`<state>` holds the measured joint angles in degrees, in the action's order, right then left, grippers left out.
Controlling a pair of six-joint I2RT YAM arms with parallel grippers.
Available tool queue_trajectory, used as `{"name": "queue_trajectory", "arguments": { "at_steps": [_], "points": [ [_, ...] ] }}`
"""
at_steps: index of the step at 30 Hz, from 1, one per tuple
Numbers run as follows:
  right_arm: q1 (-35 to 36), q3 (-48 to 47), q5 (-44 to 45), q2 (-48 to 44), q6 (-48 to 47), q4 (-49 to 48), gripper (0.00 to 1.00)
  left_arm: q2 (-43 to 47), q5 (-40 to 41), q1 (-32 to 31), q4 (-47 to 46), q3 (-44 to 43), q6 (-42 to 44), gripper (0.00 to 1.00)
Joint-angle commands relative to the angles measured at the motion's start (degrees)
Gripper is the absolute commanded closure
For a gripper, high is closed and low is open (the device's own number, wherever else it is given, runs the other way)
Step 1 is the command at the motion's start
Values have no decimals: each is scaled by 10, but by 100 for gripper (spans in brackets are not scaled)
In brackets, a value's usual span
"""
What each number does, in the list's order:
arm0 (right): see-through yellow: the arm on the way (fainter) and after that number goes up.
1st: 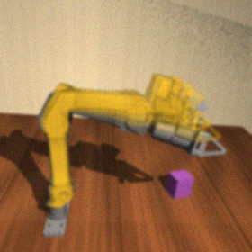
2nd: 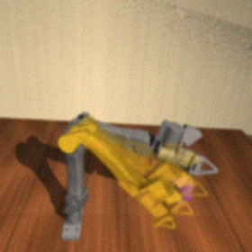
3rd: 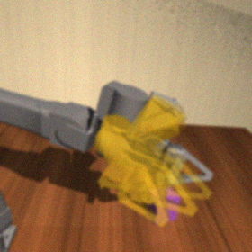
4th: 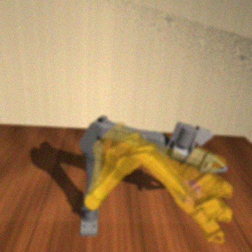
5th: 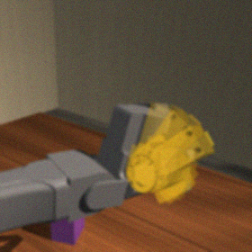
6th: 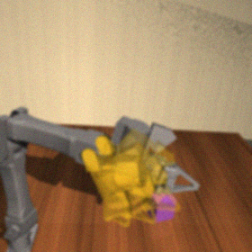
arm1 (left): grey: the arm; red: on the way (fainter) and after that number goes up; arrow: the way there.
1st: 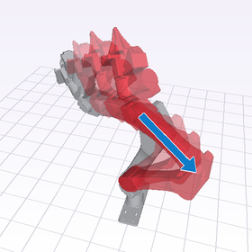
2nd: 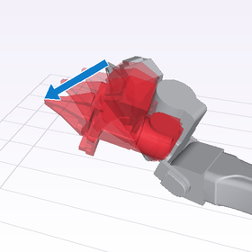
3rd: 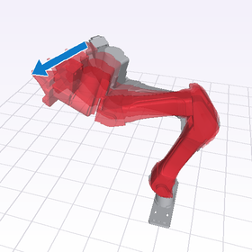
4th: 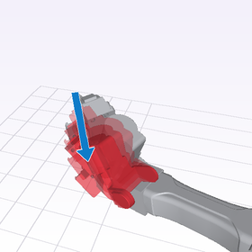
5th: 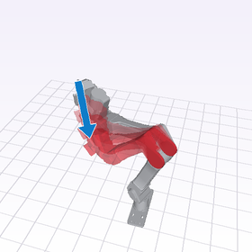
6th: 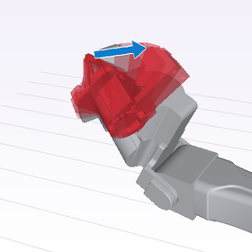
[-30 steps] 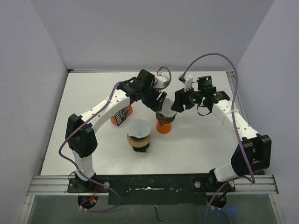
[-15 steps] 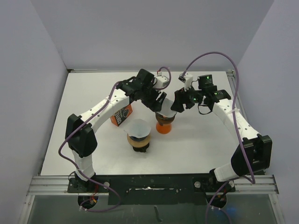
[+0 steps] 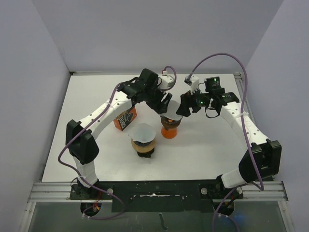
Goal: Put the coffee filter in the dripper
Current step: Place the coffee filter in the coffee dripper.
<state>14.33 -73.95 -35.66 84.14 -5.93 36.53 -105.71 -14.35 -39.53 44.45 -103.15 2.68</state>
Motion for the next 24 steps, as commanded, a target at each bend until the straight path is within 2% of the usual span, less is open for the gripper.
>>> {"name": "queue_trajectory", "arguments": {
  "at_steps": [1,24],
  "points": [
    [-4,-29,-19,-9,-7,-9,29,38,-18,4,-5,-31,11,38],
    [-20,-42,-50,-18,-14,1,26,56,-41,8,-6,-34,32,38]
  ]
}}
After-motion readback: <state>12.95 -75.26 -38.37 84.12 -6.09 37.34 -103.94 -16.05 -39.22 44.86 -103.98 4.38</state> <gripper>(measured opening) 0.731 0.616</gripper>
